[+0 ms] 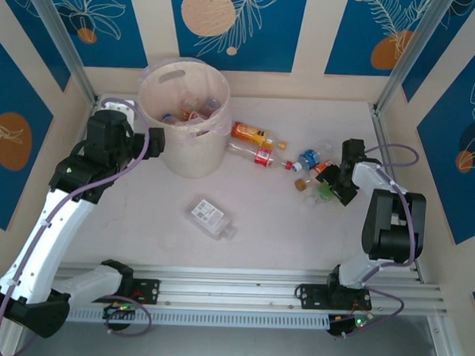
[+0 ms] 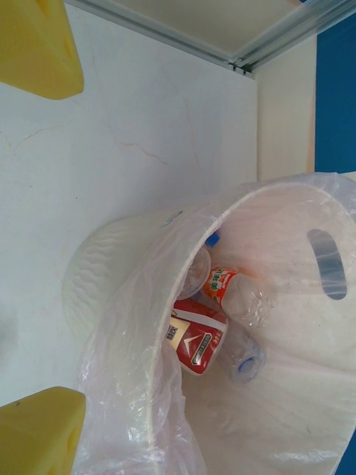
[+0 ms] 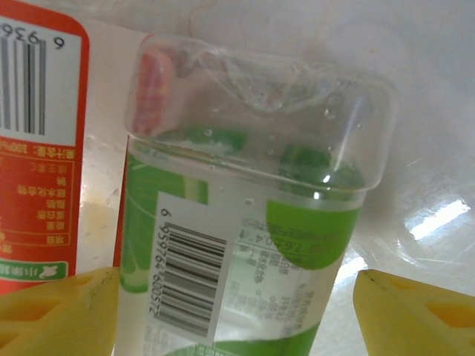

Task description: Put the plastic bottles in the bin

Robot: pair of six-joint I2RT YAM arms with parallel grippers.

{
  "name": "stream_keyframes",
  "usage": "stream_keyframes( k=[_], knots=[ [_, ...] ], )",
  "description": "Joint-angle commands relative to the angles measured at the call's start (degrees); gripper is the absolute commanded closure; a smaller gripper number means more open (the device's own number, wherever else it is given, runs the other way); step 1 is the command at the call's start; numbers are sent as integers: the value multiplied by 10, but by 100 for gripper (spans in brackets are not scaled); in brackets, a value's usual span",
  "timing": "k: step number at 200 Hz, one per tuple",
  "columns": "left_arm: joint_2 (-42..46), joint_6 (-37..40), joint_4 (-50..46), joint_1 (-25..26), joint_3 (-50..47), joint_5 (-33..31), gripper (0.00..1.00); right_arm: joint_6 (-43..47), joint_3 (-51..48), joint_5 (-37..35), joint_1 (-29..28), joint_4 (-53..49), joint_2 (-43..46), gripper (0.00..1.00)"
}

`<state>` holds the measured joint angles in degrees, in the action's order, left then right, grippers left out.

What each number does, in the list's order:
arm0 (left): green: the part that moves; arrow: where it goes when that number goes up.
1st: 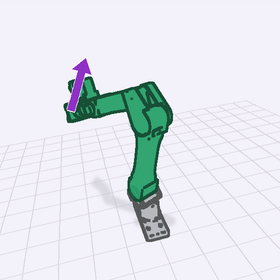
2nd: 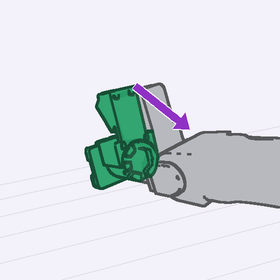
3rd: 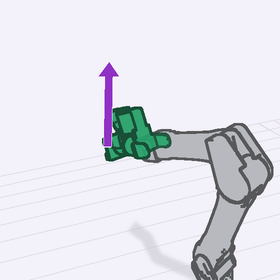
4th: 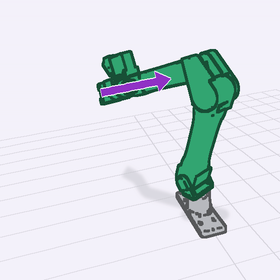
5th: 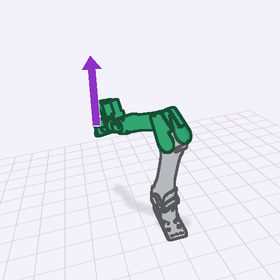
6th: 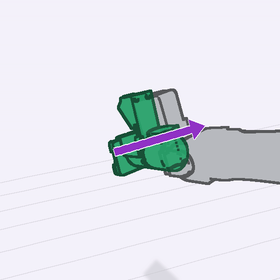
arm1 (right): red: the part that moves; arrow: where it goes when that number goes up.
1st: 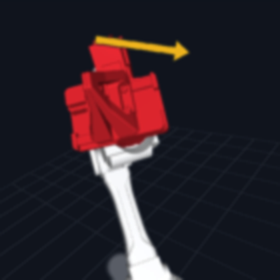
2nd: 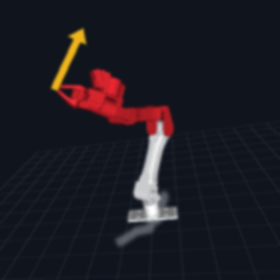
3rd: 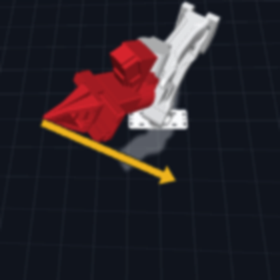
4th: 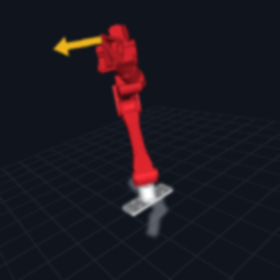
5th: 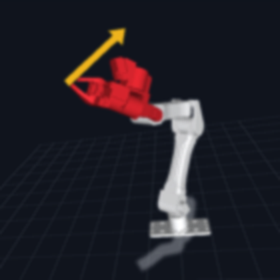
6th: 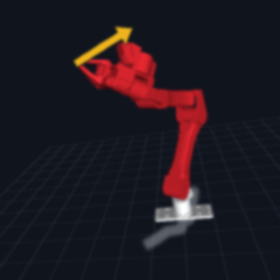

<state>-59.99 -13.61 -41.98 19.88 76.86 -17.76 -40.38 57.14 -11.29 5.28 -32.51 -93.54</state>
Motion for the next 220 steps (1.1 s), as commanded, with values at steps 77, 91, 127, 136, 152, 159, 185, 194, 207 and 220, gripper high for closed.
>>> stream_keyframes(
  k=[77, 91, 127, 136, 152, 159, 185, 194, 207, 220],
  knots=[
    [15, 6, -7, -2, 9, -29, 0, 2, -13, 14, 6, 13, -36, 33],
    [15, 5, -8, -3, 9, -31, 1, 3, -17, 11, 6, 11, -29, 37],
    [19, 6, -9, -2, 8, -33, 1, 4, -29, -14, 5, -12, 21, 40],
    [21, 7, -10, -3, 8, -33, 0, 6, -32, -19, 5, -20, 40, 40],
    [24, 4, -9, -2, 7, -34, 0, 11, -33, -28, 5, -37, 79, 42],
    [25, 3, -8, -3, 5, -34, 0, 13, -32, -31, 5, -46, 97, 44],
    [29, 0, -3, -2, -2, -34, 1, 22, -19, -25, -2, -72, 165, 49],
    [29, -2, -1, -3, -5, -34, 1, 25, -6, -20, -9, -82, 185, 49],
    [30, -5, 2, -3, -8, -33, 0, 28, 17, -13, -24, -96, 208, 50],
    [32, -7, 5, -2, -12, -32, 0, 30, 45, -6, -48, -105, 223, 51]
  ],
)
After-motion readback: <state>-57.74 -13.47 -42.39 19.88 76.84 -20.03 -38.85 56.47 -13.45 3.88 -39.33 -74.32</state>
